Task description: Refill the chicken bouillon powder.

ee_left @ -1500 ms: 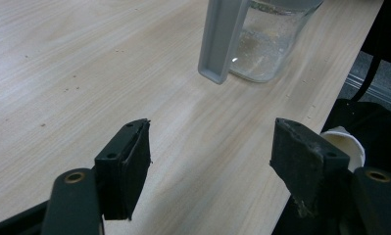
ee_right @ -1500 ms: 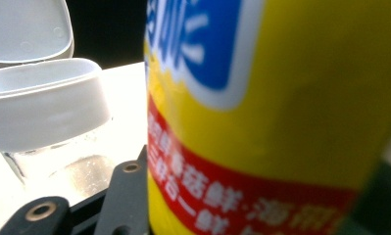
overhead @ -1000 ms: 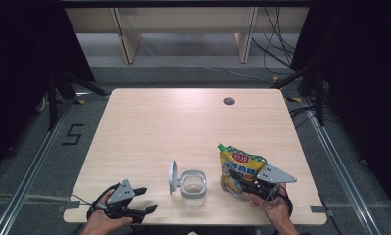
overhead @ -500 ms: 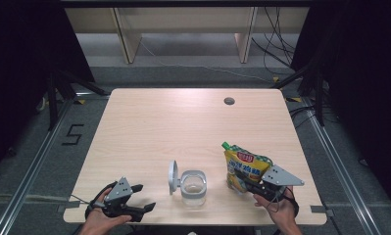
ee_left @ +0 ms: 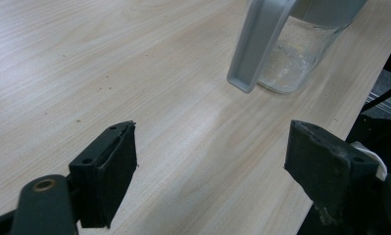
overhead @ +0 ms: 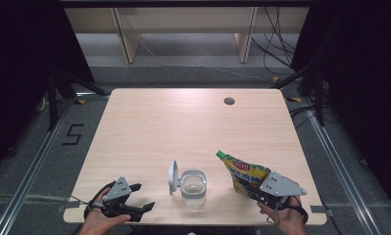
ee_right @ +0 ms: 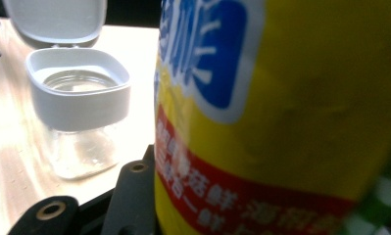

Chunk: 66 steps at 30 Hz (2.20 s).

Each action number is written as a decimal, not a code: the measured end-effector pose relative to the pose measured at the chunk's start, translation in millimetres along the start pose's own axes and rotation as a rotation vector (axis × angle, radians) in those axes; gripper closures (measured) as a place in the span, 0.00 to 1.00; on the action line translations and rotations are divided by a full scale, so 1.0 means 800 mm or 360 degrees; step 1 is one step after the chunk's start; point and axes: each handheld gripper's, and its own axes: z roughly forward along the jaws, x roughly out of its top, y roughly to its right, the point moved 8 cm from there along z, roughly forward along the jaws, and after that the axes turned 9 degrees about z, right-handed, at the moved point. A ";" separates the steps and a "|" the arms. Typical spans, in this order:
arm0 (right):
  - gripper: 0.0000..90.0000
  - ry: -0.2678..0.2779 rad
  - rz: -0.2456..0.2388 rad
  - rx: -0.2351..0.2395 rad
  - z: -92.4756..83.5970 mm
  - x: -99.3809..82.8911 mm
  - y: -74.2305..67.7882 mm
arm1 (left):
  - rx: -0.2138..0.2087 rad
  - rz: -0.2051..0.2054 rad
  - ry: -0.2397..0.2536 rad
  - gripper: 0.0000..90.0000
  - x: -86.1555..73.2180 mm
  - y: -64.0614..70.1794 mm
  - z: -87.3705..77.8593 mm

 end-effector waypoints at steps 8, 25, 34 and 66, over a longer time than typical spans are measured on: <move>0.67 -0.0140 -0.0278 -0.0005 -0.006 0.008 -0.027 | -0.0001 0.0056 -0.0015 0.21 -0.002 -0.004 0.000; 0.67 -0.0470 -0.1088 -0.0211 0.002 0.031 -0.038 | 0.0004 0.0014 -0.0012 0.21 -0.003 -0.002 0.003; 0.67 -0.0574 -0.1406 -0.0262 0.006 0.034 -0.035 | -0.0007 -0.0013 -0.0017 0.22 -0.004 0.001 0.003; 0.68 -0.0688 -0.2179 -0.0413 0.025 0.042 -0.045 | -0.0016 0.0041 -0.0031 0.22 -0.005 -0.001 0.004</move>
